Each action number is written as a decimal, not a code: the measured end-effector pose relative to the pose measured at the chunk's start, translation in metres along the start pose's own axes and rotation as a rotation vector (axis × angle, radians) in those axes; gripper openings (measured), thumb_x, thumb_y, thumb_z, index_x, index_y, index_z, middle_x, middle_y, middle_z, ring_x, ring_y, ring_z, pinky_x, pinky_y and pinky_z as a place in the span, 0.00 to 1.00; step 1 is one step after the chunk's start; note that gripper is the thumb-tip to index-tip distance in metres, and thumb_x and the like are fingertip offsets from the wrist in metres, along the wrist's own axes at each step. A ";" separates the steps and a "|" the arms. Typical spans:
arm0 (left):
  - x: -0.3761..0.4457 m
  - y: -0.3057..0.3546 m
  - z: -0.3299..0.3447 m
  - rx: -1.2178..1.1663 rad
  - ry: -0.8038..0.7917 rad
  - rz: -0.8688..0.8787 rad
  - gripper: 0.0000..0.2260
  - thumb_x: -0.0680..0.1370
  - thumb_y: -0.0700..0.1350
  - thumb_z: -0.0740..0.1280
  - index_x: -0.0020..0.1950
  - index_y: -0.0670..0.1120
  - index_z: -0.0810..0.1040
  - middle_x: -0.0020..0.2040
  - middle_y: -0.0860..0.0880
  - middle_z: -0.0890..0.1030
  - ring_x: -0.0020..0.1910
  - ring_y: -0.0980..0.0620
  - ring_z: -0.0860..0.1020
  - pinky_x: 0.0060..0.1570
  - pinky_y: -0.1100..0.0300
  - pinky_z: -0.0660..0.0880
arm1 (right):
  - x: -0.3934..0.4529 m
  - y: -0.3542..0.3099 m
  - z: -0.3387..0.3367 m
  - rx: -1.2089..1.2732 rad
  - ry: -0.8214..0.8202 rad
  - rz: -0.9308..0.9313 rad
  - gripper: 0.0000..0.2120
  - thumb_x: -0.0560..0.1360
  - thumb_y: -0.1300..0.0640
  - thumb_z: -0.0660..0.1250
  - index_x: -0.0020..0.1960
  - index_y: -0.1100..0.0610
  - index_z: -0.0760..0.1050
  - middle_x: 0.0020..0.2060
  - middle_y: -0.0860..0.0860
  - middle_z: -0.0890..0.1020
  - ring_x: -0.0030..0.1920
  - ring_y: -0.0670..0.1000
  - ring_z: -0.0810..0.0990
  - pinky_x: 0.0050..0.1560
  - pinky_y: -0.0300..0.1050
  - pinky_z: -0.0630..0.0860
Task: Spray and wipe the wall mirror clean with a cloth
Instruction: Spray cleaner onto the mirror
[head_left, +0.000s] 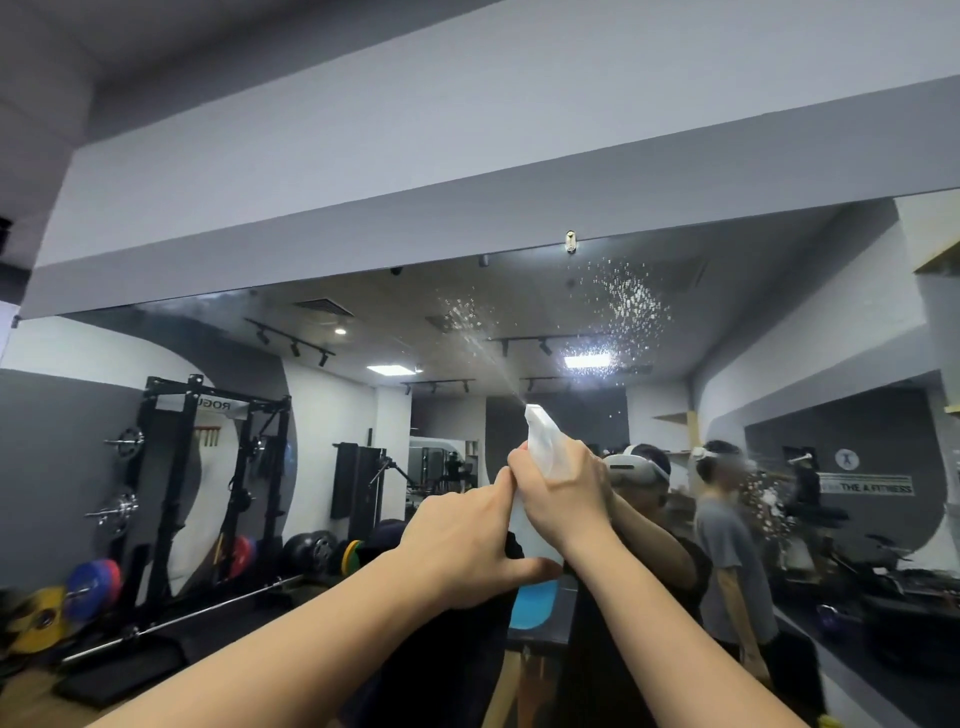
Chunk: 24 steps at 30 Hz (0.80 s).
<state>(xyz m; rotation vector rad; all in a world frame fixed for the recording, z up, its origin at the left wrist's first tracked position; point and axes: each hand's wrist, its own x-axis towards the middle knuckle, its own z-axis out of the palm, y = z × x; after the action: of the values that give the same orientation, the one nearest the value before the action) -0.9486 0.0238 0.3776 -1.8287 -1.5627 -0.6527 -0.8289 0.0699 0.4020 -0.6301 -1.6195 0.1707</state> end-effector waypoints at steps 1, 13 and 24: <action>-0.002 -0.005 0.001 0.001 0.000 -0.006 0.37 0.73 0.74 0.65 0.71 0.52 0.62 0.54 0.53 0.81 0.51 0.48 0.82 0.49 0.51 0.77 | -0.002 0.000 0.004 -0.012 0.009 -0.004 0.14 0.73 0.50 0.63 0.38 0.61 0.74 0.27 0.47 0.70 0.30 0.43 0.71 0.35 0.25 0.65; -0.007 -0.043 0.030 0.025 -0.031 -0.045 0.40 0.73 0.73 0.65 0.76 0.53 0.57 0.53 0.53 0.81 0.49 0.48 0.81 0.42 0.56 0.70 | 0.002 0.029 0.066 0.172 -0.081 0.075 0.04 0.74 0.55 0.68 0.41 0.55 0.77 0.33 0.50 0.77 0.36 0.51 0.77 0.40 0.56 0.77; 0.002 -0.110 0.048 0.174 -0.076 -0.209 0.44 0.73 0.74 0.64 0.80 0.55 0.52 0.51 0.51 0.81 0.49 0.47 0.81 0.45 0.53 0.73 | 0.029 0.040 0.150 0.347 -0.193 0.059 0.07 0.74 0.53 0.68 0.39 0.54 0.78 0.31 0.51 0.79 0.33 0.50 0.78 0.36 0.54 0.77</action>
<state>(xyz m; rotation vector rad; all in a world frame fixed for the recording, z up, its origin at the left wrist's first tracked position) -1.0580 0.0706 0.3626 -1.5922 -1.8183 -0.5266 -0.9610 0.1545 0.3842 -0.4027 -1.7034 0.5574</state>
